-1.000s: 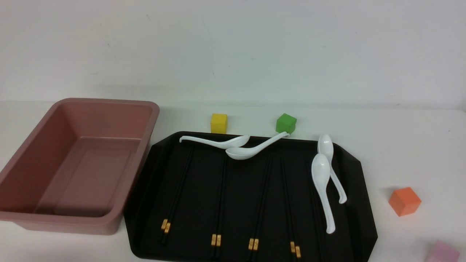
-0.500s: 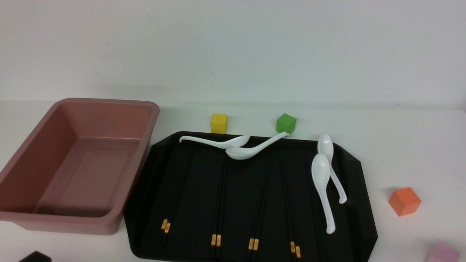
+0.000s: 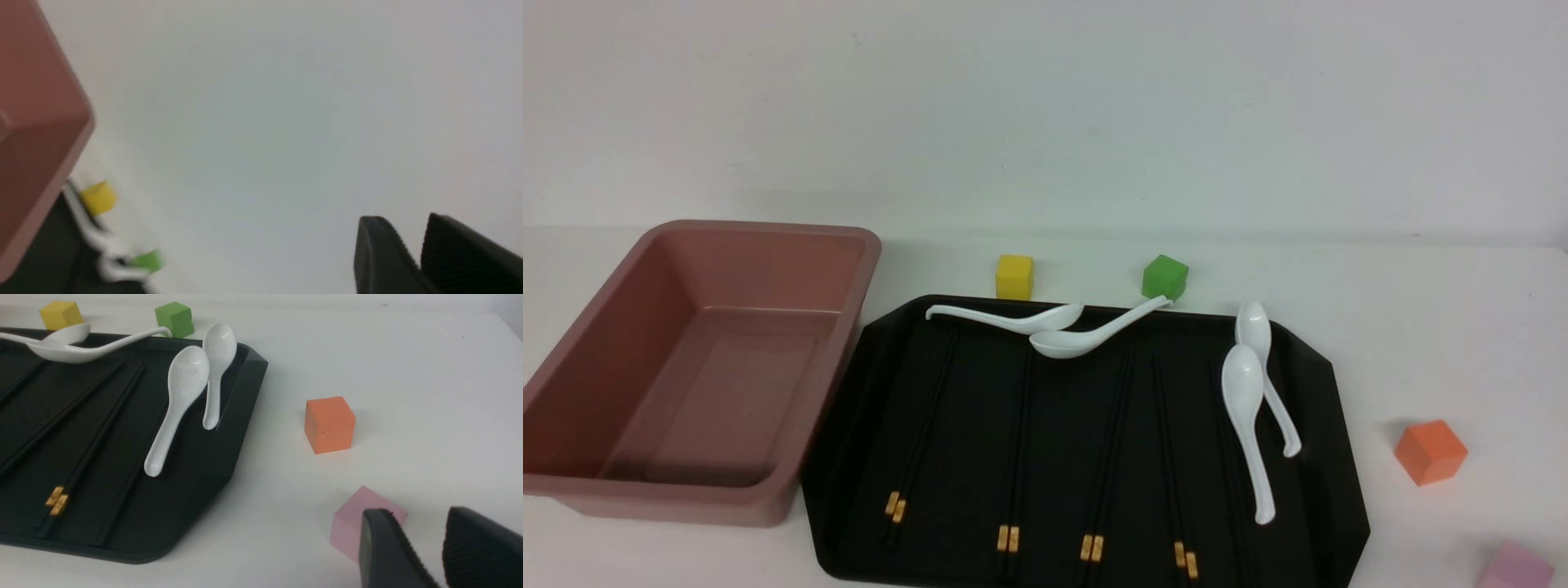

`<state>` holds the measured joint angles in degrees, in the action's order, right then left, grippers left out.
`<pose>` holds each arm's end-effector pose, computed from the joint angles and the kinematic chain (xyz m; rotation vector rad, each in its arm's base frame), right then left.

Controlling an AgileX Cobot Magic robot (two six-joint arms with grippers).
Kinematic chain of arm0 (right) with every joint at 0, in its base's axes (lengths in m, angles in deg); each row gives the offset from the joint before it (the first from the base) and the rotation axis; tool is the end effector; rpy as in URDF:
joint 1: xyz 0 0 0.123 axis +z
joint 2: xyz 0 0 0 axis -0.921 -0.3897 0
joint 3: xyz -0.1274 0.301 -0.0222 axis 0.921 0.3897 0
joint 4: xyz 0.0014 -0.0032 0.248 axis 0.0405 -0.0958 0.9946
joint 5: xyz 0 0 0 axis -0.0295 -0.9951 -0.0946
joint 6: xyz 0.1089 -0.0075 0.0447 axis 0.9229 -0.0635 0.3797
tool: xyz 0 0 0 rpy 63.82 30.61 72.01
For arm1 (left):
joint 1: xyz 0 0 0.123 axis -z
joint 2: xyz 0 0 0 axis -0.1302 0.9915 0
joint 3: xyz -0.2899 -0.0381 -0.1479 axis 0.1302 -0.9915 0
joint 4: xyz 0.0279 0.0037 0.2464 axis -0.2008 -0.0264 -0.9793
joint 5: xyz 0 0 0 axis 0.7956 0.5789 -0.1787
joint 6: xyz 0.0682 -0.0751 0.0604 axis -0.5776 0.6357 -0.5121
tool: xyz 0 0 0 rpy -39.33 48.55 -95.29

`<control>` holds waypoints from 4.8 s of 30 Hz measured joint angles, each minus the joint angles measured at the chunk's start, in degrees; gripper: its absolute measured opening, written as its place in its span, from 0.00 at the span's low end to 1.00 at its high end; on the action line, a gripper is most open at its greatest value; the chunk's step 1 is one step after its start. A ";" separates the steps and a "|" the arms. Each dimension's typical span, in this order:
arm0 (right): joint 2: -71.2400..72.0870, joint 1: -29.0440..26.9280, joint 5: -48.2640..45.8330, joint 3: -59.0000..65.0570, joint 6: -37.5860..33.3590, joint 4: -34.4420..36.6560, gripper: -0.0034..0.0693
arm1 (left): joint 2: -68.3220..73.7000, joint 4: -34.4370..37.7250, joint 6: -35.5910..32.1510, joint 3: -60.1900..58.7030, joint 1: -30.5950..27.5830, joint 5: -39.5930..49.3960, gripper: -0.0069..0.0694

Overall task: On white tablecloth take chopsticks from black tray and put them in box.
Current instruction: 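Reach over to the black tray and grasp a pair of chopsticks with the left gripper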

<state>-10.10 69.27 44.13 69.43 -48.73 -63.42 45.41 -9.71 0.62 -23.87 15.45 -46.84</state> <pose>0.0318 0.0027 0.1666 0.0191 1.8587 0.0863 0.0451 -0.0166 0.2989 -0.7544 1.4026 -1.1483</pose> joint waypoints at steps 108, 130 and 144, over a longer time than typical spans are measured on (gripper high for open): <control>0.00 0.00 0.00 0.00 0.00 0.04 0.38 | 109.27 -52.93 5.53 76.03 15.33 55.22 0.41; 0.00 0.00 0.00 0.00 0.00 0.04 0.38 | 111.52 -52.23 5.67 76.03 15.33 51.78 0.32; 0.00 0.00 0.00 0.00 0.00 0.04 0.38 | 113.28 -52.23 9.42 77.39 15.33 53.38 0.28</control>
<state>-10.10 69.27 44.13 69.43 -48.73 -63.38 158.70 -61.94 10.04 53.52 30.79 6.54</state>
